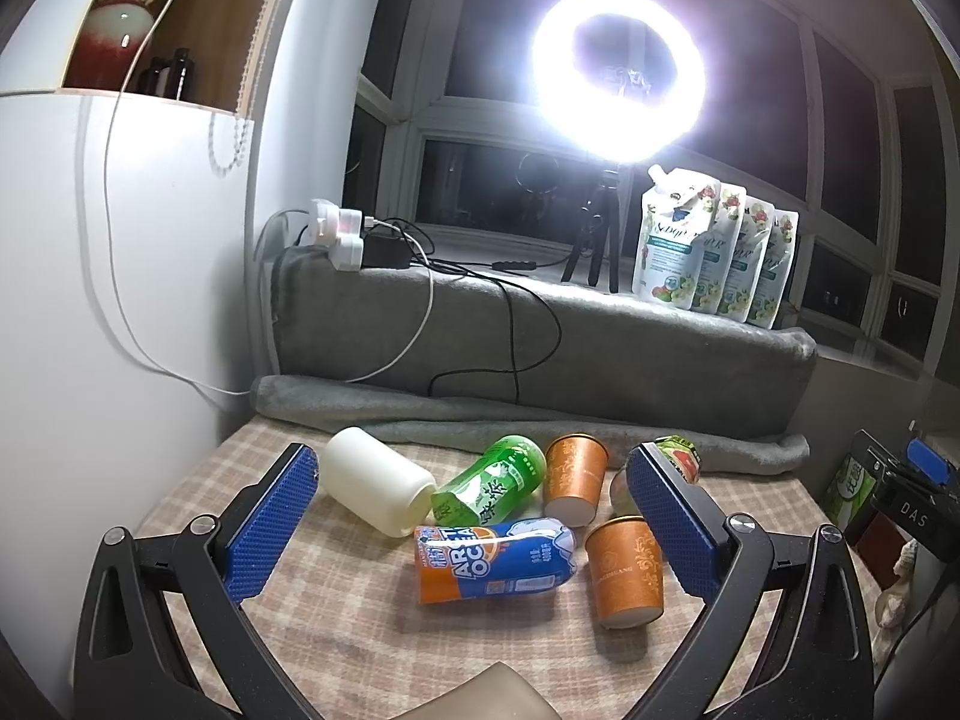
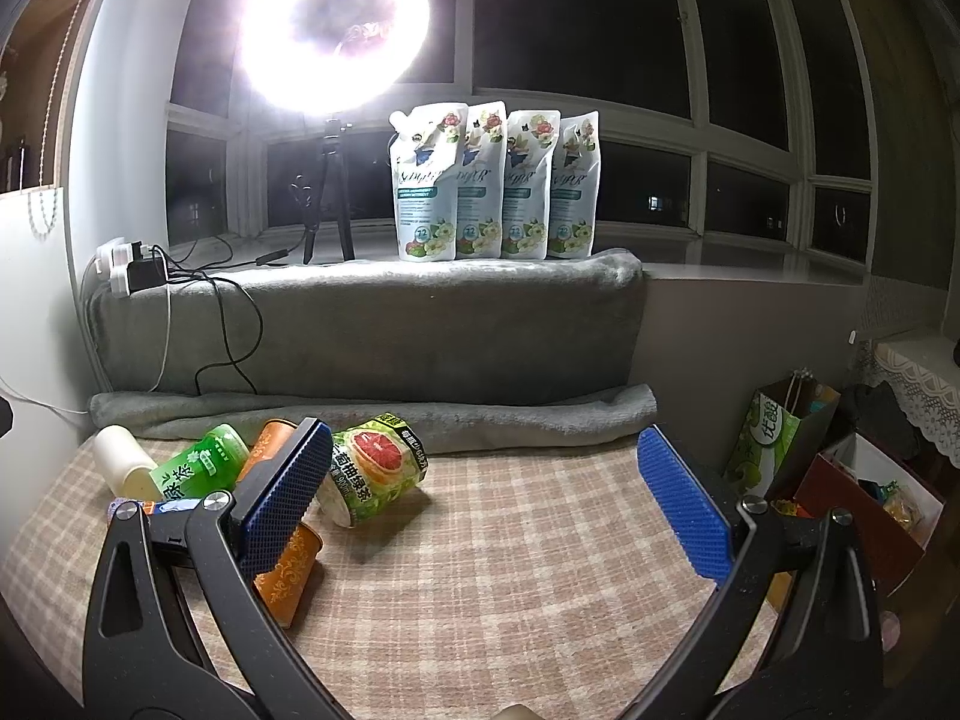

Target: Flip cup upright

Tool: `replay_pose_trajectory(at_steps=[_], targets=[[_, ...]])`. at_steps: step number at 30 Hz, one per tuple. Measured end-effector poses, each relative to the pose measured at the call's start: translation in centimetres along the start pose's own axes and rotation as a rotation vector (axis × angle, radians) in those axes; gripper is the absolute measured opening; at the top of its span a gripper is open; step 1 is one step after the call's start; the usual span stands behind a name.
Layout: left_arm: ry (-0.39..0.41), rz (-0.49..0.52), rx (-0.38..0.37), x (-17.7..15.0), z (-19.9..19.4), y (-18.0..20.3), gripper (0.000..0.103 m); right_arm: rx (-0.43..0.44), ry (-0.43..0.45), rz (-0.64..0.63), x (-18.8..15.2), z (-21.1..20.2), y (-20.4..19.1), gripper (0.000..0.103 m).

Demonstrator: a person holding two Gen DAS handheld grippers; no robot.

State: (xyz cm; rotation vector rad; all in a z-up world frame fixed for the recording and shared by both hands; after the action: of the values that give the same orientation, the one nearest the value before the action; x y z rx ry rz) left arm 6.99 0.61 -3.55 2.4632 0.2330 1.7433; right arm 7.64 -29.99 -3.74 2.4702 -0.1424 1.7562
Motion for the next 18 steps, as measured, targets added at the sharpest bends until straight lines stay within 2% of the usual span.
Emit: replay_pose_trajectory(at_steps=[18], targets=[[-0.017, -0.012, 0.006, 0.14, 0.23, -0.62, 0.102, 0.008, -0.008, -0.023, -0.15, 0.53, -0.67, 0.103]])
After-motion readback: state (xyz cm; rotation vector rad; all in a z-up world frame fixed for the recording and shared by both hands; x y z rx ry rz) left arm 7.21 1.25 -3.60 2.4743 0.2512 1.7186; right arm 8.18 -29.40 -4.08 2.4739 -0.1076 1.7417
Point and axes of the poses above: each gripper's, at about its wrist camera, not at the fingertips, and z roughly the way its jaws point, y to its right, x to its top, the point moved 8 cm from there along z, roughly the way its jaws point, and after that the axes turned 3 degrees about -z, right-handed, at the moved point
